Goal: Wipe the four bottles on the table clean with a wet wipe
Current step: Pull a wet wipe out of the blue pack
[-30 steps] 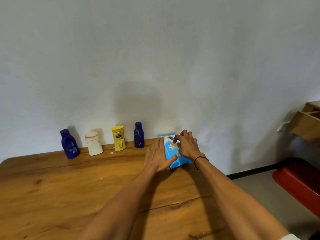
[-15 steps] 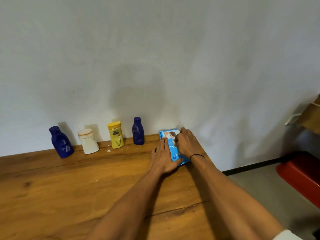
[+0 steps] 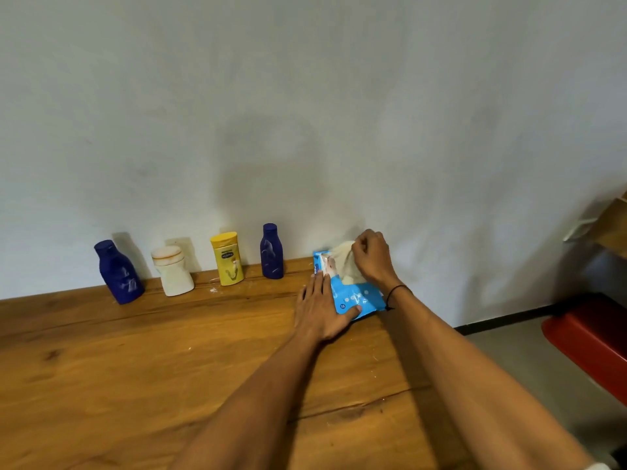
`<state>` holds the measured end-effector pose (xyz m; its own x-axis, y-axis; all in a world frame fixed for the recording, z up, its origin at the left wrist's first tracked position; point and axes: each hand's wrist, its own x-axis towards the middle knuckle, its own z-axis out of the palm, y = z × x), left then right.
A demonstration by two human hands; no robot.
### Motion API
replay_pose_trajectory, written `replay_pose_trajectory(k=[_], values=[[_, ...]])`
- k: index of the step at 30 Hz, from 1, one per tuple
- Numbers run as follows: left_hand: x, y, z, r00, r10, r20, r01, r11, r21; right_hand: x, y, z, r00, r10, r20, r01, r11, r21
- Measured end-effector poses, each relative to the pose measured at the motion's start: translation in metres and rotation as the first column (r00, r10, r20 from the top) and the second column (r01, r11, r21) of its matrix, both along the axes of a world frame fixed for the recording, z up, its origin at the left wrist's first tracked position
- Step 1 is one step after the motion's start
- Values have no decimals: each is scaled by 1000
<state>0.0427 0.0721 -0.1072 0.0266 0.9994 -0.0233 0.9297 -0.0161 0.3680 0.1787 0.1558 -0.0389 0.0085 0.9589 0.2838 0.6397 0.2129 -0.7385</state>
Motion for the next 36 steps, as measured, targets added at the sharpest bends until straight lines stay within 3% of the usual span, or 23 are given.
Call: replay_pose_trajectory(k=[4,6,12,14,16,17,18,20,22,25,27,30,32,34,36], values=[[-1,-1,5,1000,-3,-26,1,999,-39,4,2,23,922,-29,-385,9,999,-54],[-1,-1,8,999,-7,-40,5,999,-49,4,3,30,876,-37,-481,8,998,-62],[0,-7,18,998,7,-69,-9,1000,-18,3,-4,58,790,-64,-610,52,998,-37],[1,-9,23,1000,-3,13,3,1000,29,4,-4,66,790,-67,-609,56,998,-38],[2,-14,37,976,-36,214,28,999,40,5,-6,72,787,-63,-613,53,998,-35],[3,-17,47,923,-44,382,36,999,29,4,-10,77,785,-57,-617,49,998,-31],[4,-19,57,802,-29,596,34,999,4,1,-15,80,785,-55,-618,44,998,-34],[8,-25,80,445,31,895,22,999,-45,-5,-24,79,786,-50,-616,8,997,-70],[7,-24,98,264,60,963,-93,995,-36,-12,-35,73,784,-43,-619,-43,991,-124],[0,-24,107,163,134,978,-328,942,-74,-20,-46,64,818,-101,-566,12,987,-158],[-8,-30,106,184,174,967,-435,897,-79,-23,-56,59,811,-186,-554,112,980,-165],[-26,-39,99,246,217,945,-524,850,-59,-25,-69,50,694,-330,-640,236,944,-230],[-38,-45,97,412,241,879,-498,867,-4,-26,-78,45,701,-381,-603,288,925,-250],[-47,-52,95,666,153,730,-297,952,71,-26,-85,40,855,-240,-459,210,971,-116],[-54,-59,99,764,18,645,-98,991,89,-27,-93,41,938,71,-338,-75,997,2]])
